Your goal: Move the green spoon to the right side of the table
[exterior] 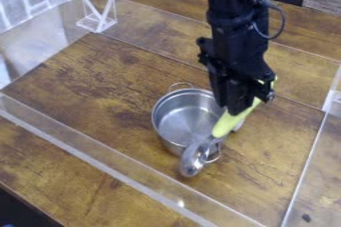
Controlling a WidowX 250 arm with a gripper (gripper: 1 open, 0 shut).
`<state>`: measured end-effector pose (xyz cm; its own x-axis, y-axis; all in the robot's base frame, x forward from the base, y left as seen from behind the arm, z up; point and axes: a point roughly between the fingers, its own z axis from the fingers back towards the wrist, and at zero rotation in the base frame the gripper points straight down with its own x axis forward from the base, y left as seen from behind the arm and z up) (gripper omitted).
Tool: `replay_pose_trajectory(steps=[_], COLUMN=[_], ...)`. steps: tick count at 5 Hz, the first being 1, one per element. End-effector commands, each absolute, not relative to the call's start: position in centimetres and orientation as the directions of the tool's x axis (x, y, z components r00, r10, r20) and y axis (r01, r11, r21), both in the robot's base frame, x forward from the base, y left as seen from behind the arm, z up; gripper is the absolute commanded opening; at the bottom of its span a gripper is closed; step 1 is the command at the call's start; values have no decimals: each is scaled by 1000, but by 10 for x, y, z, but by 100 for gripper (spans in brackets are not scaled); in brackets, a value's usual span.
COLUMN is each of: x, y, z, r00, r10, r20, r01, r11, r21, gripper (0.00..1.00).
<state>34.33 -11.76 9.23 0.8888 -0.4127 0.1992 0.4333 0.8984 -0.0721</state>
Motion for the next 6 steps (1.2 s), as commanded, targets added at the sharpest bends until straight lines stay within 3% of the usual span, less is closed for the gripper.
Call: replay_pose_trajectory(steps=[1,3,5,6], x=[364,357,336,338], y=[-105,-135,-146,-142], z=[108,110,75,60], r00=[894,927,914,919], r10=[-365,-309,-380,-381], r20=[260,211,143,97], r01=[395,344,404,393], r11=[916,926,890,886], r21=[-72,-155,-213,-244], gripper=[0,0,0,0])
